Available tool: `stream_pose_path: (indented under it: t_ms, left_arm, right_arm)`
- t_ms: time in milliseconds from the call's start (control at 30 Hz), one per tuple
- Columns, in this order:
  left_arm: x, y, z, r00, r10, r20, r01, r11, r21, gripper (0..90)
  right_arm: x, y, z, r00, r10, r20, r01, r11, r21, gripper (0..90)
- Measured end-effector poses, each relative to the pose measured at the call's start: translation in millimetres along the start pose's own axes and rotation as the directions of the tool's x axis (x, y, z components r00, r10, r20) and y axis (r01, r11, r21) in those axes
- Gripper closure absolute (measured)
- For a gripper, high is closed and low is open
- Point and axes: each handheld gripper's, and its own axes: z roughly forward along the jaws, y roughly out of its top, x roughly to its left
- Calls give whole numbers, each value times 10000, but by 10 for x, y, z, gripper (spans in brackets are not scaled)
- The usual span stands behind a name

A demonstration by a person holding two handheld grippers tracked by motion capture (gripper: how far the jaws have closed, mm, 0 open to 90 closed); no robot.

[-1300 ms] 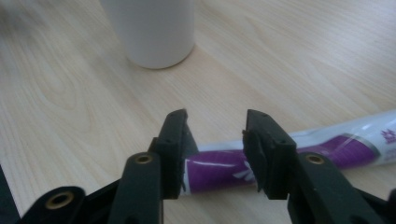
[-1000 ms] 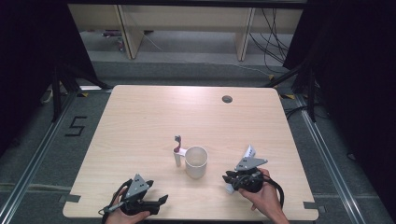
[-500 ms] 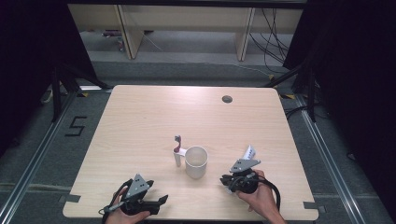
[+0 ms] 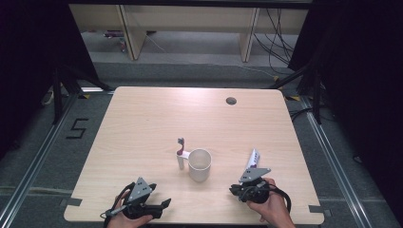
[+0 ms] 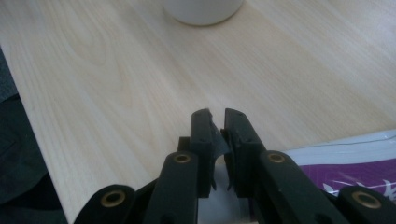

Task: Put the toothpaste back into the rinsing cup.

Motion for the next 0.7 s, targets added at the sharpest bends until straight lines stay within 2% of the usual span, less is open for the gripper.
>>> stream_pose_path:
  t_ms: [33,67,100,133,167,200,333,367,500,533,567,600,633,667,700]
  left_arm:
    - [1,-4,2,10000,30,28,-30,10000,-29,239]
    - [3,-6,-1,10000,58,51,-58,10000,5,239]
    - [1,-3,0,10000,20,6,-20,10000,8,239]
    - [1,-2,3,10000,-16,6,16,10000,7,239]
    - [-6,-3,10,9999,-112,6,112,9999,-47,239]
    - [-1,-6,2,10000,73,26,-74,10000,60,239]
    - [-5,-3,11,10000,-10,-12,10,10000,-3,239]
    - [-4,-7,5,10000,45,8,-45,10000,67,239]
    - [-5,-2,13,10000,-17,21,17,10000,17,239]
    - [-2,-5,6,10000,74,22,-74,9999,87,239]
    - [-12,-9,10,10000,-22,17,22,10000,11,239]
    - [-5,-7,5,10000,67,18,-67,9999,75,239]
    - [0,-3,6,10000,68,28,-68,9999,80,239]
    - [-13,-5,19,9999,-122,13,122,9999,-78,239]
    - [-13,-5,19,9999,-122,13,122,9999,-78,239]
  right_arm:
    - [-3,-15,-21,9999,-65,-119,66,9999,75,823]
    - [-5,-40,-26,10000,-87,41,88,9999,-71,824]
    - [-5,-74,-67,9999,5,-100,-5,10000,10,824]
    - [-17,-92,-75,9999,-151,-54,151,9999,-25,824]
    - [-12,-107,-95,9999,-31,-95,32,10000,42,825]
    - [-25,-145,-130,9998,-210,-54,210,9997,133,829]
    - [-47,-225,-219,9993,-348,-115,352,9986,393,831]
    - [-41,-250,-240,9998,-213,33,212,9991,355,831]
    - [-65,-335,-315,9998,-189,56,186,9986,496,831]
    - [-76,-358,-340,9997,-201,155,192,9982,577,831]
    - [-79,-381,-354,9998,-72,195,61,9984,567,831]
    - [-88,-401,-374,9998,-28,220,14,9981,619,831]
    - [-108,-422,-393,9997,-153,172,142,9977,662,830]
    - [-111,-441,-419,9996,-64,280,42,9972,749,831]
    - [-111,-463,-435,9994,63,344,-88,9971,750,831]
